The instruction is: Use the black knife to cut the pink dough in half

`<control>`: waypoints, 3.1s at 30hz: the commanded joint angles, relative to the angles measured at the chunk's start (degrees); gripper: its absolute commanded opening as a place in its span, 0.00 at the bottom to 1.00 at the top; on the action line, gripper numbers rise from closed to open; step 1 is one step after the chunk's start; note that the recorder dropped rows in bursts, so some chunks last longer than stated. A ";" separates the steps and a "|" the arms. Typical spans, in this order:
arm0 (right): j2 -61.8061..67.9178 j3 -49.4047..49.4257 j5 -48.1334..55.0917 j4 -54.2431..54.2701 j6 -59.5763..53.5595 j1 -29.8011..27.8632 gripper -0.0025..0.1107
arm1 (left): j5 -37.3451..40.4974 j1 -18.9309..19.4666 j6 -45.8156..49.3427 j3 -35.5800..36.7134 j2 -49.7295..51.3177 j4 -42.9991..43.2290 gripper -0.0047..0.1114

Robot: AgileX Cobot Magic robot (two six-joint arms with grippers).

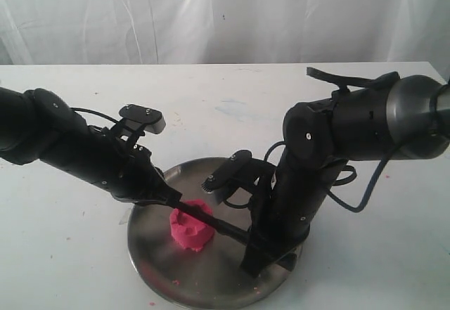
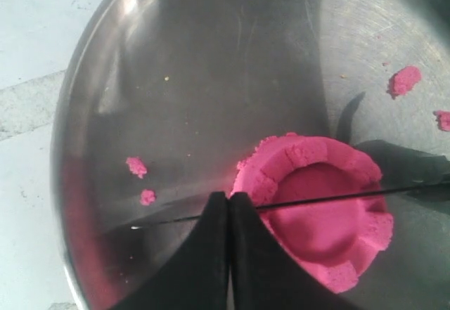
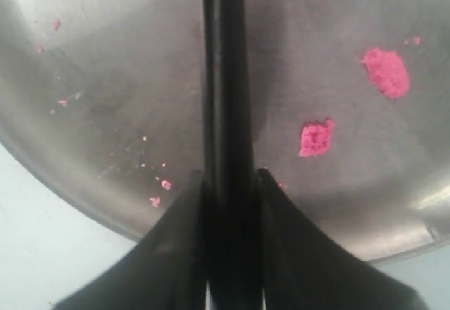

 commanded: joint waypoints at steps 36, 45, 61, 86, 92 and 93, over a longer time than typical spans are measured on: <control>2.49 0.22 -3.58 0.22 -0.16 0.12 0.02 | 3.48 -0.21 -0.24 -3.47 0.84 -2.05 0.04; 2.26 0.22 -3.58 0.22 0.99 0.12 0.02 | 3.73 -0.21 -0.24 -3.78 -0.86 -0.15 0.04; 2.04 0.22 -4.38 0.22 0.97 0.12 0.02 | -1.90 -0.21 2.11 -1.44 2.88 -2.50 0.04; 2.15 0.22 -4.70 0.22 0.97 0.12 0.02 | -1.68 -0.21 2.80 -1.44 4.19 -2.50 0.04; 2.15 0.22 -4.70 0.22 0.97 0.12 0.02 | -2.05 -0.21 2.80 -1.44 5.46 -2.50 0.04; 2.15 0.22 -4.70 0.22 0.97 0.12 0.02 | -2.05 -0.21 2.80 -1.44 5.46 -2.50 0.04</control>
